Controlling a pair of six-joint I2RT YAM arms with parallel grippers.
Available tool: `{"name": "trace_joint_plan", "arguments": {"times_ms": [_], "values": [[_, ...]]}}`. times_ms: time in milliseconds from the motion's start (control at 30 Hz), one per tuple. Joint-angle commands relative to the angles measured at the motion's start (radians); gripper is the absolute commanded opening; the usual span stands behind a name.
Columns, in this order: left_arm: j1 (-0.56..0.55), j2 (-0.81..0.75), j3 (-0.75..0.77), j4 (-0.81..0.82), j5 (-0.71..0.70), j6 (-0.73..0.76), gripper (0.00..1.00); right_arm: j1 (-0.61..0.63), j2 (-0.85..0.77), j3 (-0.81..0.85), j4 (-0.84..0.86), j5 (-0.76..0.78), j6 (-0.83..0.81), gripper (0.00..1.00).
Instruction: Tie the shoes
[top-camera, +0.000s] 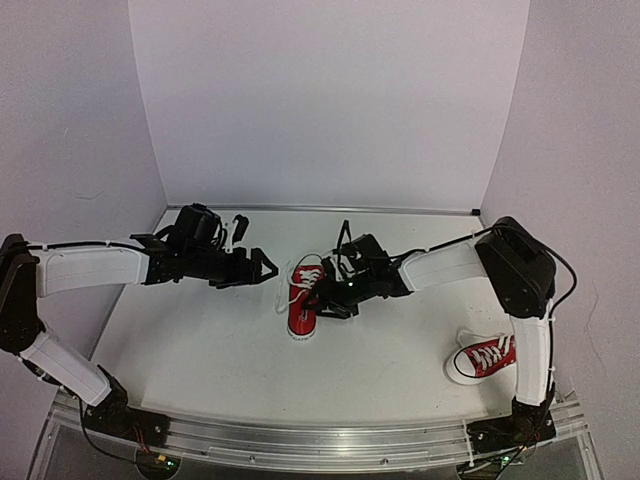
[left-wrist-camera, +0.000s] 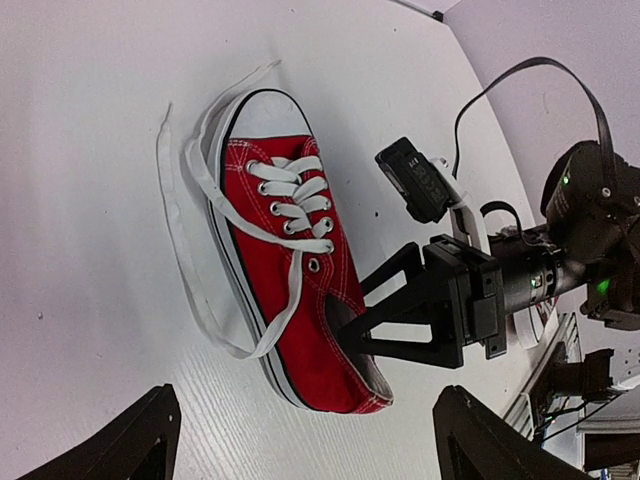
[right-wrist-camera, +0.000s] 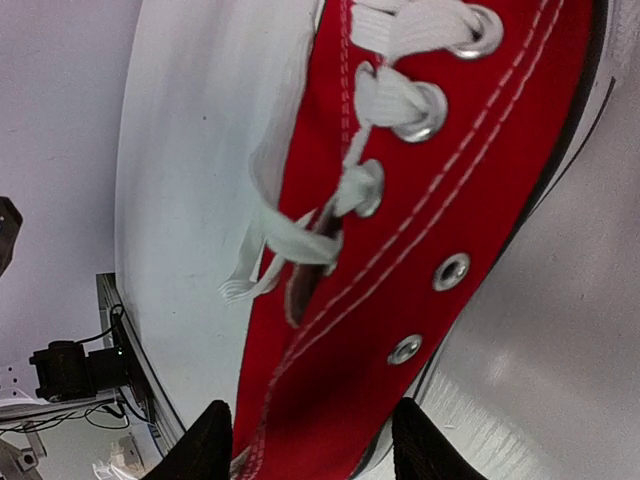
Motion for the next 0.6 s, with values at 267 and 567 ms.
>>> {"name": "trace_joint_plan", "arguments": {"times_ms": [267, 567], "values": [[-0.001, -0.028, 0.023, -0.08, -0.1, 0.014, 0.91, 0.012, -0.066, 0.007, -0.104, 0.104, -0.004, 0.0], [0.001, 0.011, 0.078, -0.111, -0.123, 0.034, 0.91, 0.051, -0.24, -0.098, -0.183, 0.164, -0.001, 0.0]]}}
